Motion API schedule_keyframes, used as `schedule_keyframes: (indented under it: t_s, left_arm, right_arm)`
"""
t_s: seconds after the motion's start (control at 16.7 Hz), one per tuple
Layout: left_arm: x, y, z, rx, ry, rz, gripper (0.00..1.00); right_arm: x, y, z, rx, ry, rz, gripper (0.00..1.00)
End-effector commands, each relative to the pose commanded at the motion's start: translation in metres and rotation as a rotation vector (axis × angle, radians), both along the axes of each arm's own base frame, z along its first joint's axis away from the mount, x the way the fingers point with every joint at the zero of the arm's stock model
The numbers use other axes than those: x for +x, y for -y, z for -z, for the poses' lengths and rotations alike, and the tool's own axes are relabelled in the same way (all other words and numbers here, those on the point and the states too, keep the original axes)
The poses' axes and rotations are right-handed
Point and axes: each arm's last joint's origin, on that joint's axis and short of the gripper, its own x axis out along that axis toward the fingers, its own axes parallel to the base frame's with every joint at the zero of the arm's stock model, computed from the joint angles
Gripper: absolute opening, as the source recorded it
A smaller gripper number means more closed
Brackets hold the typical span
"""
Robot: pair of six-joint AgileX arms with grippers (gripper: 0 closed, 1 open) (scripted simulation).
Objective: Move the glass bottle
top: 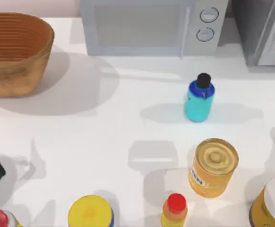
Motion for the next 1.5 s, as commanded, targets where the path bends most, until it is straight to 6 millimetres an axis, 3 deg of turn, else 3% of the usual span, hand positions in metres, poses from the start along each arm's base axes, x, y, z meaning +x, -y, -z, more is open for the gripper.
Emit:
schedule_keyframes:
  t_s: [0.24,0.54,0.78,0.96,1.08,1.26,1.5]
  left_arm:
    - [0.001,0.002,-0.005,0.0,0.001,0.017,1.0]
    - [0.016,0.017,-0.037,0.003,-0.022,0.143,1.0]
    - [0.053,0.045,-0.062,0.015,-0.091,0.293,1.0]
    - [0.093,0.082,-0.067,0.035,-0.159,0.416,1.0]
    - [0.119,0.114,-0.059,0.054,-0.206,0.497,1.0]
    - [0.149,0.167,-0.031,0.087,-0.273,0.608,1.0]
    - [0.166,0.225,0.018,0.132,-0.343,0.724,1.0]
  right_arm:
    - [0.0,0.0,0.0,0.0,0.0,0.0,1.0]
    - [0.0,0.0,0.0,0.0,0.0,0.0,1.0]
    - [0.0,0.0,0.0,0.0,0.0,0.0,1.0]
    - [0.0,0.0,0.0,0.0,0.0,0.0,1.0]
    - [0.0,0.0,0.0,0.0,0.0,0.0,1.0]
    - [0.0,0.0,0.0,0.0,0.0,0.0,1.0]
    - [0.0,0.0,0.0,0.0,0.0,0.0,1.0]
